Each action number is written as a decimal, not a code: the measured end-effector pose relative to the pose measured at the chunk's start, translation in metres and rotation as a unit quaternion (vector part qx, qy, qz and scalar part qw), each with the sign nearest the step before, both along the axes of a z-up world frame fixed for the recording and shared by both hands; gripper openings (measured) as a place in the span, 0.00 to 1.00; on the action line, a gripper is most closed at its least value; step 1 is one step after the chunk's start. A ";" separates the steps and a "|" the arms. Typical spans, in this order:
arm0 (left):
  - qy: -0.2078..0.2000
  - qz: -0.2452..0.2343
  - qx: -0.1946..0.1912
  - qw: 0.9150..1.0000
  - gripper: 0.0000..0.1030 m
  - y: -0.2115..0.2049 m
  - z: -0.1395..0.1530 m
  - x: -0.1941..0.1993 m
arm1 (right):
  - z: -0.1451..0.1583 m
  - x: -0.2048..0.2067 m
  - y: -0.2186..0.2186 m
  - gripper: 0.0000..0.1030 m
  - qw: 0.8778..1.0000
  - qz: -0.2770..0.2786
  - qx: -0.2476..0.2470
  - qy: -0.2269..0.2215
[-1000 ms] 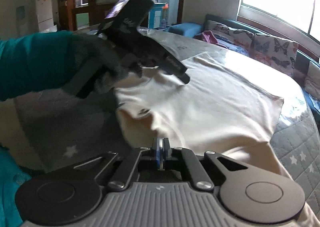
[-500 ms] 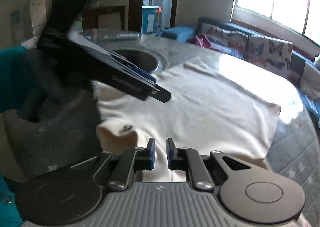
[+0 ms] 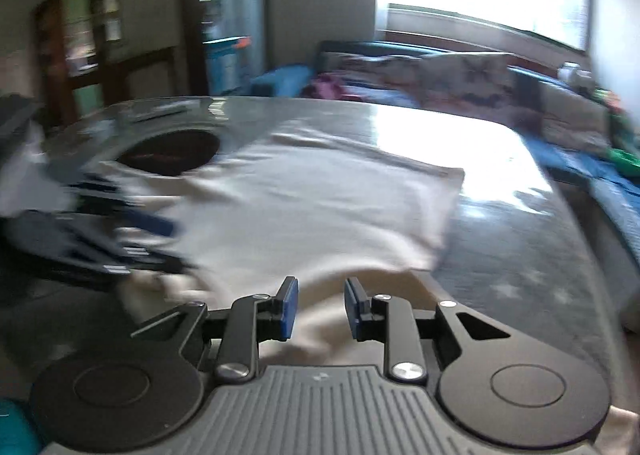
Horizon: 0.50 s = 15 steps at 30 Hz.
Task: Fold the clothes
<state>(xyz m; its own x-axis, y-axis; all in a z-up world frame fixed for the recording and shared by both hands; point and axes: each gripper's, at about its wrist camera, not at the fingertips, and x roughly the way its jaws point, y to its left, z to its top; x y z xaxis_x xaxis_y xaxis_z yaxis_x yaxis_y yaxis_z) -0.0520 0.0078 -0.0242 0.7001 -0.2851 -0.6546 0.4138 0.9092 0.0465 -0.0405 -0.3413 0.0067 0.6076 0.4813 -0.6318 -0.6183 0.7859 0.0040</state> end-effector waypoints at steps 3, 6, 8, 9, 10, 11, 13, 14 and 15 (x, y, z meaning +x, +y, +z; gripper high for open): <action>-0.012 -0.007 -0.002 1.000 0.41 -0.002 0.010 0.001 | -0.013 0.015 -0.018 0.24 0.999 -0.043 -0.009 0.008; -0.020 -0.020 -0.010 1.000 0.41 -0.009 0.019 0.004 | -0.022 0.026 -0.035 0.24 0.997 -0.073 -0.019 0.013; -0.022 -0.032 -0.016 0.999 0.41 -0.017 0.022 0.008 | -0.025 0.031 -0.046 0.24 0.995 -0.092 -0.021 0.010; -0.023 -0.040 -0.018 0.999 0.41 -0.023 0.022 0.010 | -0.026 0.033 -0.051 0.25 0.994 -0.102 -0.026 0.006; -0.021 -0.048 -0.022 0.998 0.40 -0.029 0.021 0.012 | -0.027 0.032 -0.056 0.25 0.993 -0.113 -0.032 0.001; -0.018 -0.056 -0.025 0.998 0.40 -0.035 0.020 0.014 | -0.028 0.031 -0.061 0.25 0.992 -0.122 -0.035 -0.003; -0.014 -0.070 -0.027 0.997 0.38 -0.050 0.015 0.018 | -0.025 0.027 -0.071 0.25 0.989 -0.142 -0.035 -0.006; -0.010 -0.075 -0.030 0.997 0.37 -0.055 0.012 0.020 | -0.024 0.024 -0.075 0.26 0.988 -0.149 -0.031 -0.006; -0.005 -0.081 -0.033 0.996 0.36 -0.061 0.009 0.021 | -0.022 0.020 -0.079 0.28 0.988 -0.150 -0.024 -0.004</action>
